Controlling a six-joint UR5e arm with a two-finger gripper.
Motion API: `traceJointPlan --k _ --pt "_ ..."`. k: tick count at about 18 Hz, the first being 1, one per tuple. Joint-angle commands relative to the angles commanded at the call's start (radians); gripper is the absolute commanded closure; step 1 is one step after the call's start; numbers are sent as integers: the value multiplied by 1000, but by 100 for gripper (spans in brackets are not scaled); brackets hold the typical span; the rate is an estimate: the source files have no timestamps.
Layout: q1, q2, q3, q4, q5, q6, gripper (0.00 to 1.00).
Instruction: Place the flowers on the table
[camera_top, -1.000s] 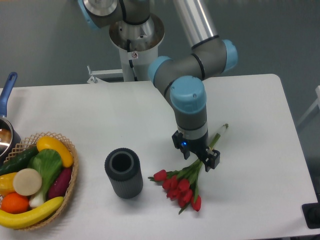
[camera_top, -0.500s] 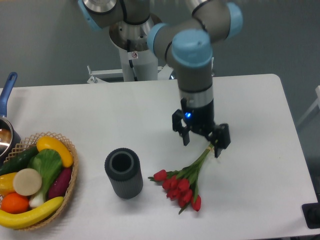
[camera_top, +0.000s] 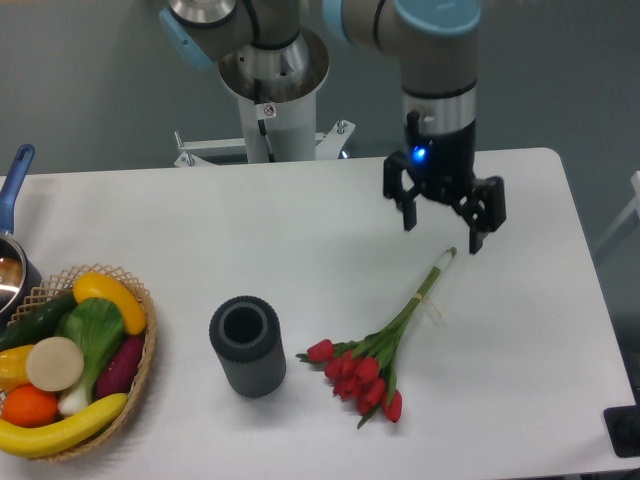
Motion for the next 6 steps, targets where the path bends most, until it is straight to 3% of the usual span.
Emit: traceJointPlan --k 4,6 --pt "74 8 -31 -5 -14 147 0" --pt "88 11 -38 -3 -21 160 0"
